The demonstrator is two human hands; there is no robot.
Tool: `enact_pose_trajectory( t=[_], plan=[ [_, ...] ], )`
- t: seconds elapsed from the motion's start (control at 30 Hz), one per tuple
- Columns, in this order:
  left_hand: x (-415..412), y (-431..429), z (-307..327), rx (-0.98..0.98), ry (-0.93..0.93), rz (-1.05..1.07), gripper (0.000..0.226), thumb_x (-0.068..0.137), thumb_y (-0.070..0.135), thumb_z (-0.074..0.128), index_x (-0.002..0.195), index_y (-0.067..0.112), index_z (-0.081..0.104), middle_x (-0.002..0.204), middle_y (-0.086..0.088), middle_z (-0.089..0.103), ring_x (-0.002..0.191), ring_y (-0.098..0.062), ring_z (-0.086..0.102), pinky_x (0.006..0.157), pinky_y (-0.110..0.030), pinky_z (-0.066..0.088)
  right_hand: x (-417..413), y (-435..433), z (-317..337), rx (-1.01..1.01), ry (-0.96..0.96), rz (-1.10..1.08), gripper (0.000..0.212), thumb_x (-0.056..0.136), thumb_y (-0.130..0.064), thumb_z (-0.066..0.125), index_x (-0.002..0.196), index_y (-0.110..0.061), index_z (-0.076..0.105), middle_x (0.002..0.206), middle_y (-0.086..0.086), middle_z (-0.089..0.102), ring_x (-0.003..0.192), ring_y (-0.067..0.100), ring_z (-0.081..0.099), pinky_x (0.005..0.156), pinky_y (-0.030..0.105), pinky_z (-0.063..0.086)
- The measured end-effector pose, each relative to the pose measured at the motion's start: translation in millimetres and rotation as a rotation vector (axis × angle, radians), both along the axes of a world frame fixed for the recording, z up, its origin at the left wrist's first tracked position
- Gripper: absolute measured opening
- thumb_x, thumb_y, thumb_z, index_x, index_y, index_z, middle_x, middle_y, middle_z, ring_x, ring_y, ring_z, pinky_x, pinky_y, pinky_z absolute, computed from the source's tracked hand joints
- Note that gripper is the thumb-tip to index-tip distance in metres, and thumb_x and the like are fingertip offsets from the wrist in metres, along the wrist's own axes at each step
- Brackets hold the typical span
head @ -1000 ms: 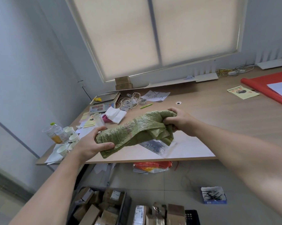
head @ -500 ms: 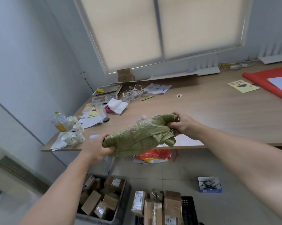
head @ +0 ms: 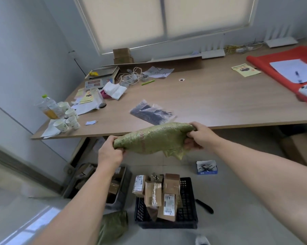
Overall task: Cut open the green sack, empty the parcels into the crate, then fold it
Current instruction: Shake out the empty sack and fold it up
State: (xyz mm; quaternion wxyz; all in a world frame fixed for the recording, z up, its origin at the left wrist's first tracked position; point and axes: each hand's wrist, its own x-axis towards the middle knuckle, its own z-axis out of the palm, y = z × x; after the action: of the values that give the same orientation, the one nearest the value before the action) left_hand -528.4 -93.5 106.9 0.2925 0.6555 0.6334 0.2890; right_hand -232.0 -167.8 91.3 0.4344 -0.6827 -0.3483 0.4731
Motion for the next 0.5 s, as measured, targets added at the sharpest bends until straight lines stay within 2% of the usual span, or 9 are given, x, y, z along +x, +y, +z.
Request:
enact_pose_trajectory(
  t=[0.07,0.13,0.2,0.27,0.33,0.4,0.47,0.5],
  plan=[
    [6.7,-7.7,-11.5,-0.084,-0.109,0.005,0.036,0.073,0.004,0.070,0.098,0.029,0.061,0.098,-0.006,0.068,0.092,-0.027,0.062,0.077,-0.038,0.050,8.5,-11.3,-8.8,-0.032,0.301,-0.114,0.034,0.091,-0.002,0.037,0.119,-0.010,0.054,0.082,0.022,0.065,0.073,0.033,0.067,0.074,0.046,0.060],
    [14.7,-14.4,-18.5,-0.190,-0.265,-0.044,0.040,0.065,0.008,0.067,0.101,0.025,0.062,0.104,-0.011,0.068,0.095,-0.027,0.062,0.081,-0.040,0.050,21.2,-19.3,-16.8,-0.049,0.483,-0.191,0.032,0.090,-0.016,0.044,0.120,-0.006,0.052,0.091,0.024,0.063,0.084,0.038,0.065,0.084,0.050,0.056],
    [28.3,-22.5,-20.7,-0.339,-0.455,-0.110,0.045,0.063,0.009,0.065,0.107,0.017,0.061,0.109,-0.012,0.065,0.098,-0.024,0.061,0.089,-0.038,0.049,35.7,-21.3,-27.5,-0.038,0.613,-0.261,0.041,0.092,-0.034,0.053,0.124,-0.007,0.050,0.108,0.024,0.060,0.101,0.043,0.064,0.089,0.054,0.053],
    [46.4,-29.3,-21.6,-0.477,-0.589,-0.141,0.046,0.066,0.014,0.067,0.112,0.011,0.059,0.111,-0.009,0.062,0.105,-0.021,0.058,0.097,-0.037,0.046,50.8,-19.7,-40.5,-0.019,0.698,-0.380,0.043,0.090,-0.042,0.063,0.119,-0.011,0.055,0.114,0.019,0.061,0.106,0.041,0.063,0.088,0.056,0.054],
    [63.9,-32.1,-23.6,-0.521,-0.622,-0.144,0.045,0.068,0.028,0.071,0.110,0.012,0.062,0.114,-0.002,0.062,0.112,-0.020,0.054,0.102,-0.041,0.040,63.1,-18.1,-51.2,-0.033,0.705,-0.486,0.033,0.087,-0.034,0.070,0.109,-0.012,0.060,0.116,0.016,0.063,0.103,0.036,0.065,0.082,0.054,0.057],
    [85.6,-31.6,-29.0,-0.466,-0.619,-0.082,0.048,0.066,0.041,0.081,0.103,0.015,0.064,0.110,-0.003,0.063,0.105,-0.020,0.056,0.097,-0.042,0.041,74.7,-17.9,-64.6,-0.077,0.613,-0.475,0.018,0.088,-0.023,0.069,0.098,-0.012,0.061,0.119,0.017,0.061,0.100,0.032,0.064,0.071,0.045,0.061],
    [105.6,-31.5,-39.6,-0.368,-0.645,0.019,0.044,0.071,0.038,0.084,0.101,0.017,0.059,0.105,-0.009,0.061,0.090,-0.020,0.059,0.087,-0.042,0.046,83.7,-21.7,-75.7,-0.091,0.519,-0.441,0.012,0.091,-0.015,0.065,0.086,-0.014,0.053,0.112,0.016,0.057,0.089,0.026,0.059,0.055,0.034,0.059],
    [116.2,-32.4,-45.5,-0.324,-0.648,0.072,0.040,0.077,0.031,0.081,0.107,0.017,0.057,0.111,-0.011,0.060,0.091,-0.021,0.061,0.089,-0.044,0.050,92.1,-23.5,-83.0,-0.093,0.505,-0.428,0.014,0.090,-0.012,0.064,0.089,-0.017,0.051,0.112,0.014,0.054,0.087,0.025,0.057,0.055,0.033,0.058]
  ],
)
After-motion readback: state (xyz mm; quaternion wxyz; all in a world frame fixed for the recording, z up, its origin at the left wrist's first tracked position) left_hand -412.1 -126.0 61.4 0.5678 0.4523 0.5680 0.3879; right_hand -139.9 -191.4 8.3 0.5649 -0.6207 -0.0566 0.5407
